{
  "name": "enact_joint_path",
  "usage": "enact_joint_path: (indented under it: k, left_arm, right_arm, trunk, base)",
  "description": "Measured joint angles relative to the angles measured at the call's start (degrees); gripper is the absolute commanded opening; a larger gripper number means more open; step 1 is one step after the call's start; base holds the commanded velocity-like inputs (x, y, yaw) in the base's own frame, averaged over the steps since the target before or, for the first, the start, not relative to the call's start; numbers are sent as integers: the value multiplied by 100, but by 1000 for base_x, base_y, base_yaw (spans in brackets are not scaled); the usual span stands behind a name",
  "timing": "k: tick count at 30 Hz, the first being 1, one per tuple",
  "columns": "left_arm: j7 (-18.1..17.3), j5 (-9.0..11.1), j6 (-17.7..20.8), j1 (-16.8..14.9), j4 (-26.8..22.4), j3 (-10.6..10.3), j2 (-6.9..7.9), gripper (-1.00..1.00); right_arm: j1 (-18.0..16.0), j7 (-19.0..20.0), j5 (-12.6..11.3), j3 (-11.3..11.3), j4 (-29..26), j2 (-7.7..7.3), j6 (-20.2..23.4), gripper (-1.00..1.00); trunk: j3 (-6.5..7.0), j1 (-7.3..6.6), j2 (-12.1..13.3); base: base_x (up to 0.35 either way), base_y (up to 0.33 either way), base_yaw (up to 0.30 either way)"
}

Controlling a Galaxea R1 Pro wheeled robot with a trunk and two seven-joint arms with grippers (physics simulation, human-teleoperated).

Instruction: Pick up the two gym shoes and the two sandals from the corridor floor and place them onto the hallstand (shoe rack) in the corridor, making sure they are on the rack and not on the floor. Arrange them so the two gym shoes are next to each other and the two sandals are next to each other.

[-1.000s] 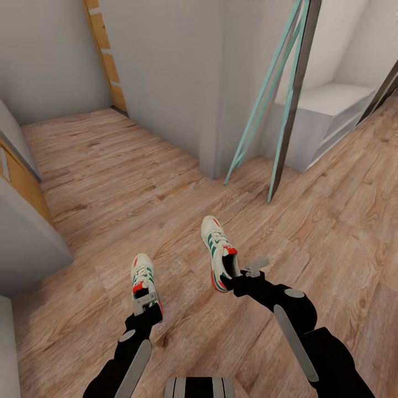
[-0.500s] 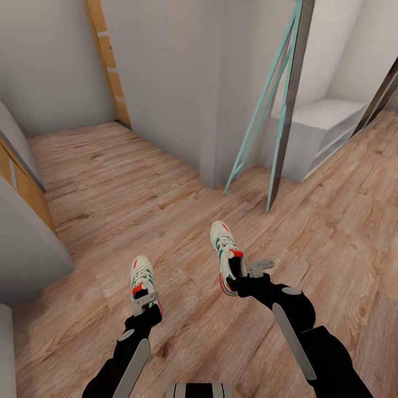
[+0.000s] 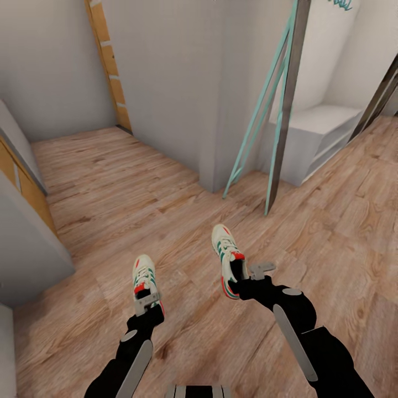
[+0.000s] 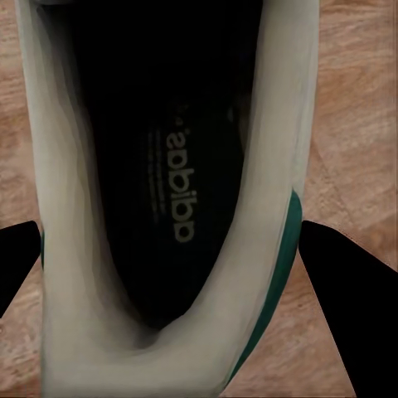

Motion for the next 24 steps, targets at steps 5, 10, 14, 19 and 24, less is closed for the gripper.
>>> enact_joint_path:
  k: [5,10,14,19,24]
  left_arm:
    - [21,30,30,0,0,-35,-6,-100]
    - [31,38,36,0,0,-35,-13,-100]
    - [35,36,47,0,10,-35,-13,-100]
    - [27,37,48,0,16,-35,-13,-100]
    - [-10,22,10,0,17,-43,-10,-100]
  right_arm:
    - [-1,-8,-3,-15,0,33,-19,-100]
    - [-5,-20,0,-10,0,59,-18,-100]
    - [-5,-30,2,-5,0,69,-26,-100]
    - [-5,-34,3,-5,0,70,-7,-100]
    - [-6,-34,2,2,0,70,20,-100]
  trunk:
    - [0,0,0]
    - [0,0,0]
    - [0,0,0]
    - [0,0,0]
    - [0,0,0]
  base:
    - [-304,-14,0]
    - [-334,-2,0]
    - [-342,0,0]
    - [-342,0,96]
    - [-212,0,251]
